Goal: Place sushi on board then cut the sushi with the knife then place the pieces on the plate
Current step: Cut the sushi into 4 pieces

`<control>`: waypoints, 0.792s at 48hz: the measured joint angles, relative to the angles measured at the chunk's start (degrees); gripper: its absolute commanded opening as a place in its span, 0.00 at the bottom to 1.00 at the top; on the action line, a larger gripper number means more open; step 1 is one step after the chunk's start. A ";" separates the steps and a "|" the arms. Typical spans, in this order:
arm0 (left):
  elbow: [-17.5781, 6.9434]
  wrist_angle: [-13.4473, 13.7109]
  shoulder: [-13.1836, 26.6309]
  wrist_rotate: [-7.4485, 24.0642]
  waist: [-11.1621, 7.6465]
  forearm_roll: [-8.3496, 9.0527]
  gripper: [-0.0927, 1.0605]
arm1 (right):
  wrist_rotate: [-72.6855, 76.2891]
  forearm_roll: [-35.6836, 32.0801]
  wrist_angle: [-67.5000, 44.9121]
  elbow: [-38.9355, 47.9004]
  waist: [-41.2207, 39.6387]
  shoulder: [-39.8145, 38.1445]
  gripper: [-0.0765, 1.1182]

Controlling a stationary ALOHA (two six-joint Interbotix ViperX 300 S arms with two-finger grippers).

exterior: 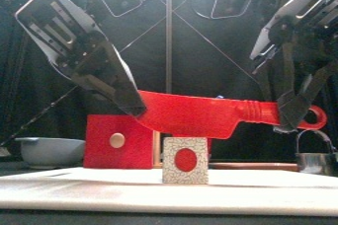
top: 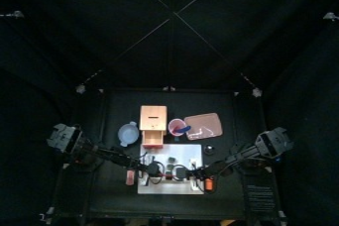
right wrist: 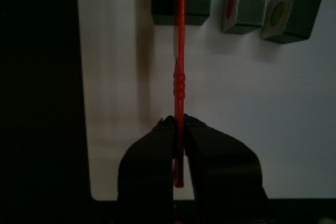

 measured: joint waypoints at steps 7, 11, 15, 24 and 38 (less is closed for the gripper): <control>0.09 0.09 0.00 0.00 -0.09 0.00 0.41 | 0.00 -0.44 0.00 -0.26 0.00 0.09 0.38; 0.09 0.26 -0.09 0.09 0.00 0.09 0.41 | 0.00 -0.88 0.00 -0.26 0.00 0.09 0.38; 0.09 0.35 0.00 0.09 0.00 0.53 0.41 | 0.00 -1.41 0.00 -0.35 0.00 0.09 0.38; 0.09 0.62 0.00 0.00 0.35 1.32 0.41 | 0.00 -1.67 0.00 -0.35 -0.09 0.26 0.38; 0.09 0.70 -0.09 0.00 0.79 1.67 0.41 | 0.00 -1.76 0.00 -0.26 -0.62 0.26 0.38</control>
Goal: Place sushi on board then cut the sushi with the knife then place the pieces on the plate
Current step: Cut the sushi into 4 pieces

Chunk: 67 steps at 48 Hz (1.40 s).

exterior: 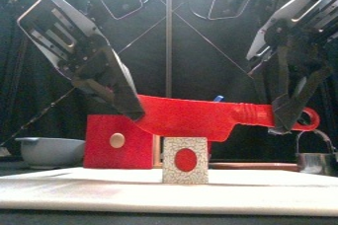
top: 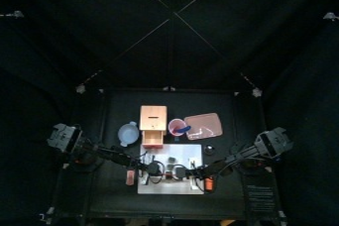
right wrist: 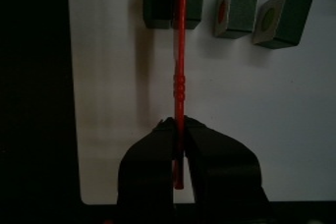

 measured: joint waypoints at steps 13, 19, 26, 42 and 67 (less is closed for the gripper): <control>0.00 0.00 0.00 0.00 0.00 0.00 0.41 | 0.00 0.00 0.00 -0.09 0.00 0.09 0.38; 0.00 0.00 0.00 0.00 0.09 0.00 0.41 | 0.00 0.00 0.00 0.00 0.09 0.18 0.38; 0.00 0.09 0.00 0.00 0.00 0.09 0.41 | 0.00 0.00 0.00 -0.09 0.09 0.18 0.38; 0.00 0.09 0.00 0.00 0.00 0.09 0.41 | 0.09 0.26 0.09 -0.44 0.09 0.18 0.38; 0.00 0.09 0.53 0.00 -0.44 0.00 0.41 | 0.09 0.35 0.09 -0.62 0.00 1.76 0.38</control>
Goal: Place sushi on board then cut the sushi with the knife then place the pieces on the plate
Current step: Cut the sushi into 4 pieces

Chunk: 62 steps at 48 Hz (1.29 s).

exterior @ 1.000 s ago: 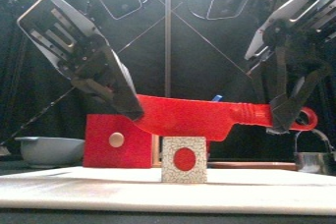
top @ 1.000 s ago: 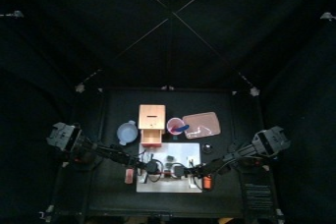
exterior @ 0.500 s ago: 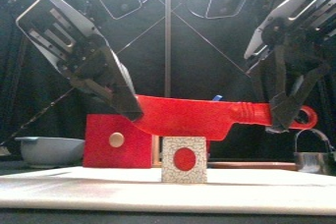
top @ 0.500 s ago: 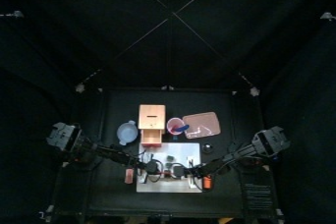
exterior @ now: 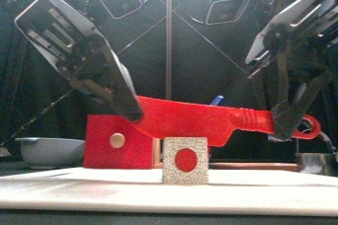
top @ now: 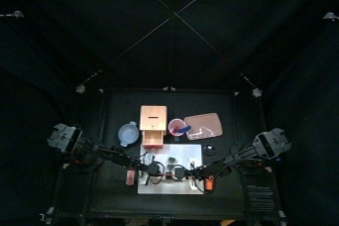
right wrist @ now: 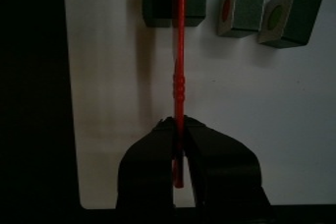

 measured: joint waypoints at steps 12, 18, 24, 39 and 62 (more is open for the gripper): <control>-0.09 0.00 2.11 0.00 0.00 -0.18 0.41 | 0.00 0.09 -0.09 -0.26 0.00 0.79 0.38; -0.09 -0.09 3.34 0.00 -0.26 -1.23 0.41 | 0.00 0.79 -0.09 -0.35 0.09 0.88 0.38; -0.09 -0.09 4.75 -0.09 -0.53 -1.93 0.41 | 0.18 1.49 -0.18 -0.79 0.00 1.93 0.38; -0.09 -0.09 5.45 -0.09 -1.58 -3.60 0.41 | 0.18 2.81 -0.26 -1.85 0.26 2.99 0.38; -0.18 0.00 1.41 0.00 -1.93 -3.52 0.44 | -0.09 2.64 1.05 -2.29 0.79 2.99 0.38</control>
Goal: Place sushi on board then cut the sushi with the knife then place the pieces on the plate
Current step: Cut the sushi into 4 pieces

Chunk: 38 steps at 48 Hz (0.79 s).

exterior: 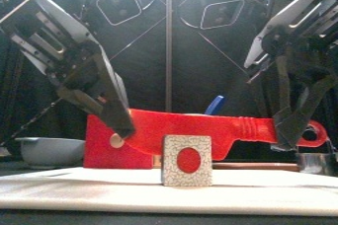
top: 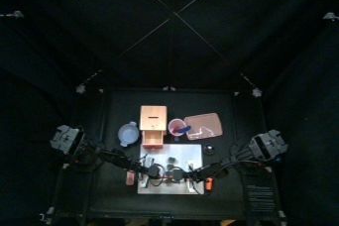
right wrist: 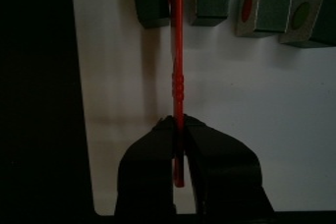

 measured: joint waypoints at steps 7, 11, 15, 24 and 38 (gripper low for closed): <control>0.00 0.00 -0.62 0.00 0.35 0.00 0.50 | 0.00 -0.26 0.00 0.00 0.00 0.00 0.38; -0.09 0.00 -0.79 0.00 0.35 0.00 0.57 | 0.00 -0.35 0.00 -0.09 0.00 0.00 0.38; -0.44 -0.26 -0.97 0.00 0.53 0.00 0.65 | -0.26 -0.70 -0.18 -1.14 -0.18 0.00 0.38; -0.53 -0.35 -1.85 0.00 1.14 -2.99 0.77 | -0.35 -1.41 0.53 -2.11 -0.70 -0.88 0.38; -0.26 -2.29 -5.19 0.09 1.14 -6.06 0.79 | -0.53 -1.76 2.20 -2.11 -0.62 -2.55 0.38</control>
